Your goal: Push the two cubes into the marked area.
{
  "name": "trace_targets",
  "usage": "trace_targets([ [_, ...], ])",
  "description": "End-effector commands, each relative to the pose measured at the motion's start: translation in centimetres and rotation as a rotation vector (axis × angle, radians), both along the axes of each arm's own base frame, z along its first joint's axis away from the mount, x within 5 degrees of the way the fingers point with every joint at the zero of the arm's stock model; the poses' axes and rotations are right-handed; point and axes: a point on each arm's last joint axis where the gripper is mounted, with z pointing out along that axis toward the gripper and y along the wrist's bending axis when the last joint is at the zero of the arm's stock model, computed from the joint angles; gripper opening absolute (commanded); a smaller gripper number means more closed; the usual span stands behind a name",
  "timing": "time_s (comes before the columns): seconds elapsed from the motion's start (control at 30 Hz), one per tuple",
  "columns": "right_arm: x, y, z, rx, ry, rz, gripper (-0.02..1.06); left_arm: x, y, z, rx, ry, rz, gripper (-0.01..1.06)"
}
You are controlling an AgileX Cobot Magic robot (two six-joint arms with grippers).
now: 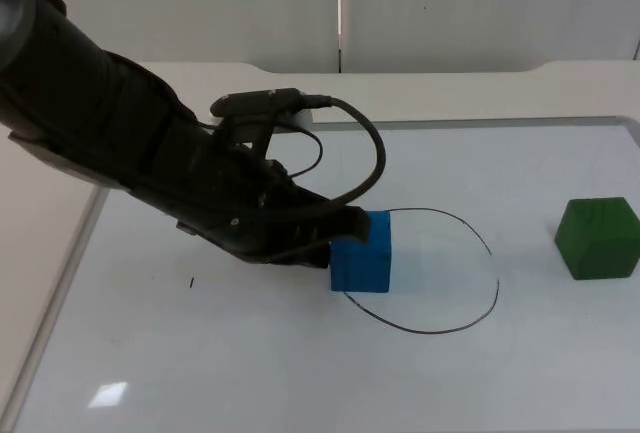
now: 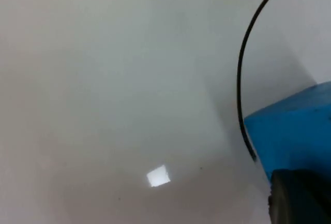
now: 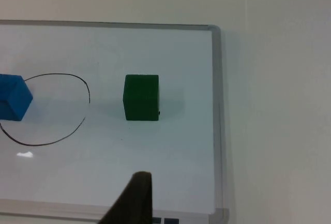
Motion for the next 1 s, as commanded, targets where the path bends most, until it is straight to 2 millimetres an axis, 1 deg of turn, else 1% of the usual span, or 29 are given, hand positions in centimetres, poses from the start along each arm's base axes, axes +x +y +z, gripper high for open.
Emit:
trace_targets([
  [0.0, -0.02, 0.00, -0.03, 0.001, -0.006, -0.007, 1.05, 0.04, -0.40, 0.26, -0.024, 0.001, -0.002, 0.00],
  [0.97, -0.02, 0.00, -0.03, 0.001, -0.006, -0.007, 1.05, -0.09, -1.04, 0.65, -0.102, 0.009, -0.026, 0.00],
])
